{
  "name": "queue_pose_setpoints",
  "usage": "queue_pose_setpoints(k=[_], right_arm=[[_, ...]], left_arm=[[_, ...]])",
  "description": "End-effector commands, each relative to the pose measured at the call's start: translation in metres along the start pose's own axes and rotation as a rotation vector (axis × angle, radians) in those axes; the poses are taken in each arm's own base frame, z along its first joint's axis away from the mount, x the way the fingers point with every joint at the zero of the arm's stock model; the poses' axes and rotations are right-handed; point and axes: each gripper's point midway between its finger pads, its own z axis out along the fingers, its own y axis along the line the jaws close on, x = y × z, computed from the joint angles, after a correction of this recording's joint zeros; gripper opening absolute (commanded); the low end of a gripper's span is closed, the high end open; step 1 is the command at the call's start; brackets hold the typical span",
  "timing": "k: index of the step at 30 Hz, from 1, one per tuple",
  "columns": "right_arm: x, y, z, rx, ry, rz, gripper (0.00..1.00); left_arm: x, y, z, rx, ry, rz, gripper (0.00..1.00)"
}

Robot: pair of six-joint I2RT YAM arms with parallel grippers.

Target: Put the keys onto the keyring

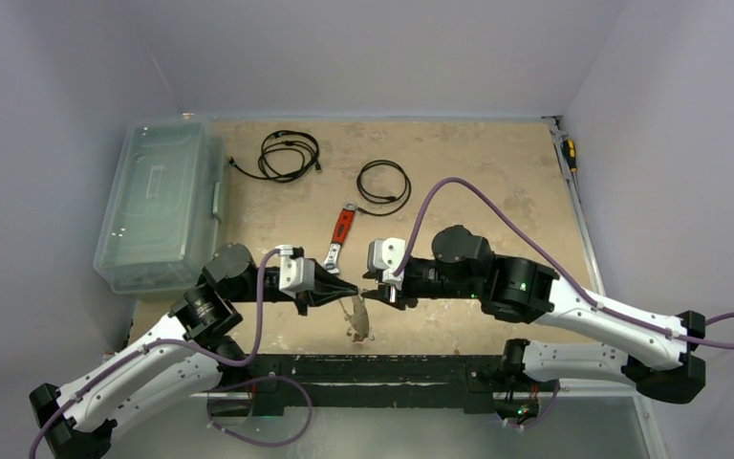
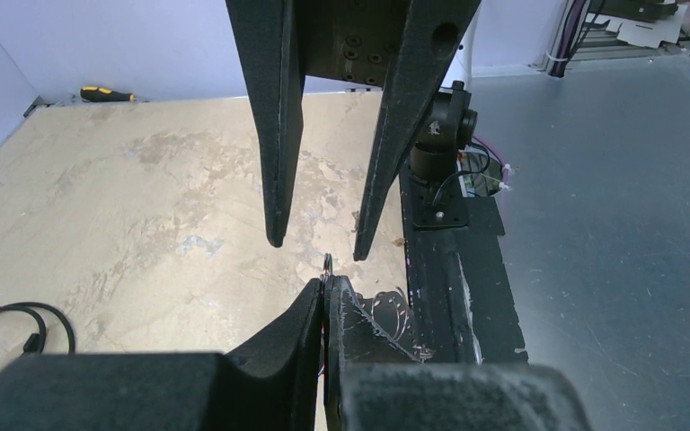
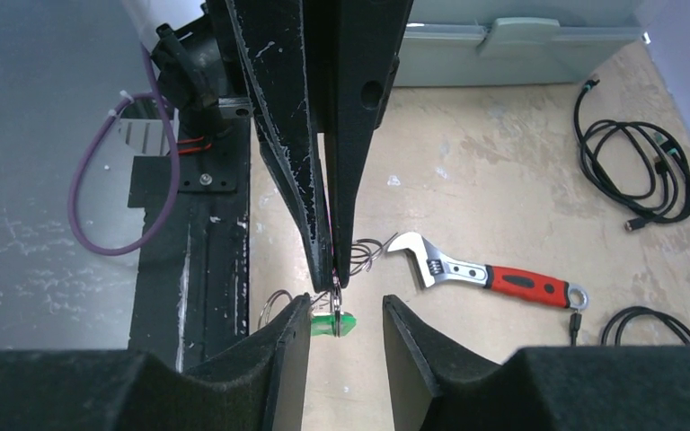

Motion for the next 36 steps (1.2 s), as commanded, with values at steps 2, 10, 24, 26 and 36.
queue_pose_setpoints(k=[2, 10, 24, 26, 36], right_arm=[[-0.008, 0.007, 0.004, -0.041, -0.045, 0.001, 0.37], [0.000, 0.007, 0.007, -0.032, -0.025, 0.016, 0.29], [0.007, 0.005, 0.011, -0.021, -0.004, 0.022, 0.00], [0.007, 0.005, 0.011, -0.020, -0.004, 0.024, 0.00], [0.015, 0.004, 0.012, -0.004, 0.016, 0.034, 0.00]], left_arm=[[-0.038, -0.001, -0.004, 0.002, -0.093, 0.081, 0.00], [-0.041, -0.002, -0.005, 0.006, -0.103, 0.085, 0.00], [-0.044, -0.004, -0.006, 0.006, -0.114, 0.087, 0.00], [-0.045, -0.004, -0.007, 0.005, -0.115, 0.088, 0.00], [-0.050, -0.002, -0.011, -0.020, -0.132, 0.101, 0.00]])
